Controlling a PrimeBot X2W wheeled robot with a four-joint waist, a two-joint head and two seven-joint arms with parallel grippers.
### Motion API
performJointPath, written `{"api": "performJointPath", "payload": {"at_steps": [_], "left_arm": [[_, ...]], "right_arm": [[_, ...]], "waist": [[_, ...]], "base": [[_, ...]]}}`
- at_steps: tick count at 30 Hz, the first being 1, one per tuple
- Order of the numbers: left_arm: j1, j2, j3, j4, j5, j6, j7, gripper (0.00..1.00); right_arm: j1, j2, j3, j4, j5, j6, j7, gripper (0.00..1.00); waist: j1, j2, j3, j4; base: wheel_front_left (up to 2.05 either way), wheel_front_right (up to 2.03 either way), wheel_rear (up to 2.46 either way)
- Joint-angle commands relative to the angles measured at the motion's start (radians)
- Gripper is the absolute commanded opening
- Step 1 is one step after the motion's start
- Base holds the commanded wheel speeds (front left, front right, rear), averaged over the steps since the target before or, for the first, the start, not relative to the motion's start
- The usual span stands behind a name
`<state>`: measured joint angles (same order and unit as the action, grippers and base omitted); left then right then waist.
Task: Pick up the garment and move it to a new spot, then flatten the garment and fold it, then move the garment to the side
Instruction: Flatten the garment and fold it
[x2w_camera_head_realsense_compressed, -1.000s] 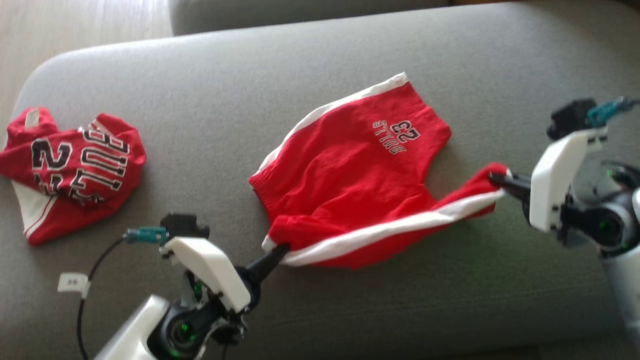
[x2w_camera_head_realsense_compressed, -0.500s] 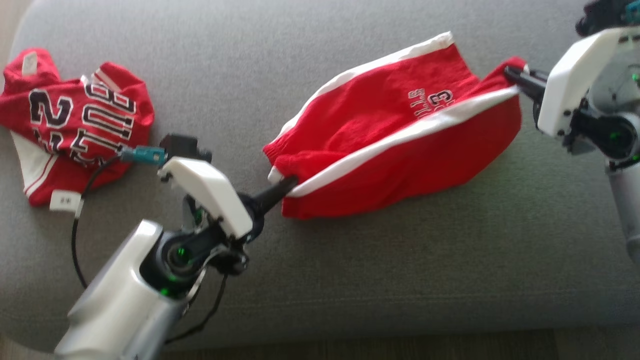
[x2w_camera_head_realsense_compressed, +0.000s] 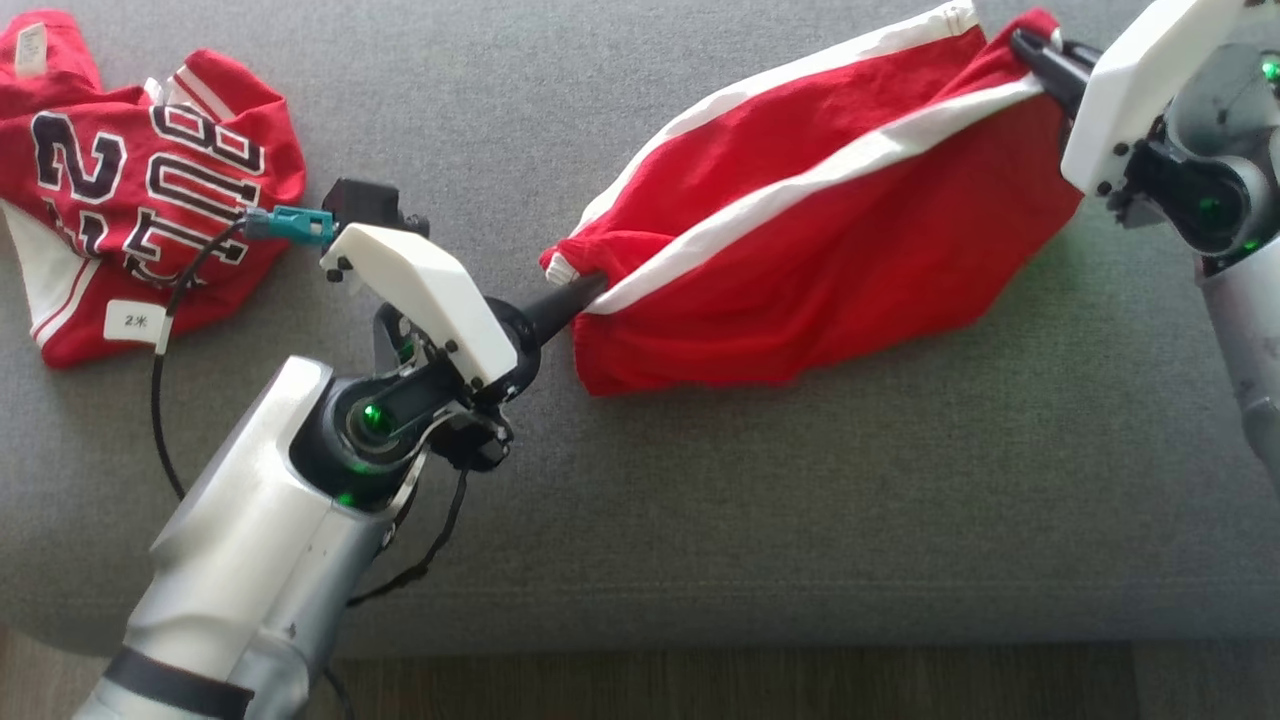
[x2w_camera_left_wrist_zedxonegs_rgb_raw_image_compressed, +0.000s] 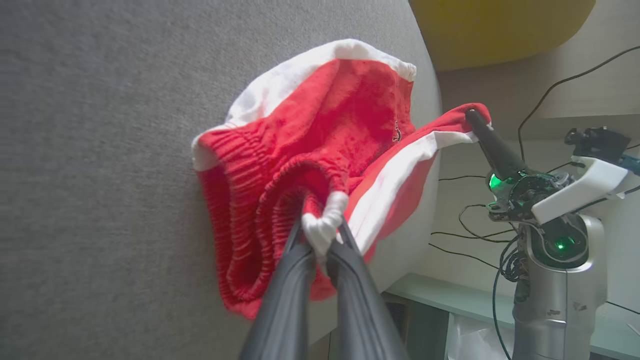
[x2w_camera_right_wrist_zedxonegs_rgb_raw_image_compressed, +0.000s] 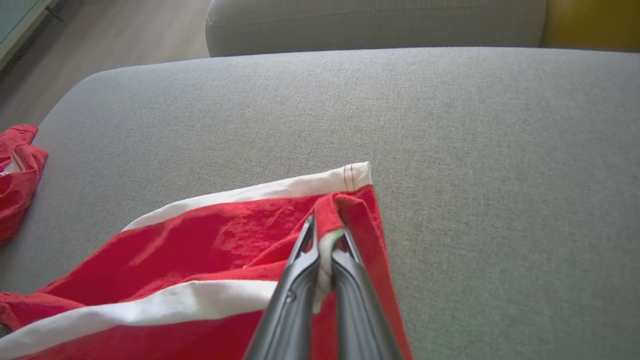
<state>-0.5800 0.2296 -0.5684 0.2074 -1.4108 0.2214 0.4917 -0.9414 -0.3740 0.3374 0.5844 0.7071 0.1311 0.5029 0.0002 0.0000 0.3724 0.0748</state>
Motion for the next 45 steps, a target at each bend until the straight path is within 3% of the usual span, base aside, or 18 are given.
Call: {"api": "performJointPath", "payload": {"at_steps": [1, 26, 41, 42, 43, 44, 45], "left_arm": [[-0.046, 0.014, 0.048, -0.019, 0.005, 0.003, -0.012, 0.0], [-0.128, -0.048, 0.059, 0.087, 0.033, -0.036, -0.078, 0.0], [-0.15, -0.064, 0.076, 0.119, 0.039, -0.046, -0.111, 0.0], [-0.152, -0.066, 0.075, 0.122, 0.04, -0.048, -0.113, 0.07], [-0.154, -0.067, 0.075, 0.124, 0.043, -0.048, -0.117, 0.42], [-0.156, -0.068, 0.076, 0.127, 0.047, -0.046, -0.124, 0.95], [-0.157, -0.069, 0.076, 0.131, 0.051, -0.045, -0.129, 1.0]], "right_arm": [[-0.036, 0.01, 0.011, -0.02, 0.01, 0.0, -0.024, 0.0], [-0.157, -0.006, 0.158, 0.158, 0.103, 0.0, -0.225, 0.0], [-0.203, -0.016, 0.219, 0.221, 0.146, 0.0, -0.281, 0.0], [-0.206, -0.016, 0.224, 0.223, 0.148, 0.0, -0.283, 0.0], [-0.209, -0.016, 0.229, 0.226, 0.151, 0.0, -0.286, 0.0], [-0.212, -0.016, 0.233, 0.228, 0.153, 0.0, -0.289, 0.0], [-0.214, -0.016, 0.237, 0.231, 0.156, 0.0, -0.292, 0.0]], "waist": [[-0.0002, 0.0, 0.005, 0.003], [-0.0002, 0.0, 0.07, 0.027], [-0.0002, 0.0, 0.085, 0.032], [-0.0002, 0.0, 0.086, 0.032], [-0.0002, 0.0, 0.086, 0.033], [-0.0002, 0.0, 0.087, 0.033], [-0.0002, 0.0, 0.087, 0.033]], "base": [[0.0, 0.0, 0.0], [0.0, 0.0, 0.0], [0.0, 0.0, 0.0], [0.0, 0.0, 0.0], [0.0, 0.0, 0.0], [0.0, 0.0, 0.0], [0.0, 0.0, 0.0]]}}
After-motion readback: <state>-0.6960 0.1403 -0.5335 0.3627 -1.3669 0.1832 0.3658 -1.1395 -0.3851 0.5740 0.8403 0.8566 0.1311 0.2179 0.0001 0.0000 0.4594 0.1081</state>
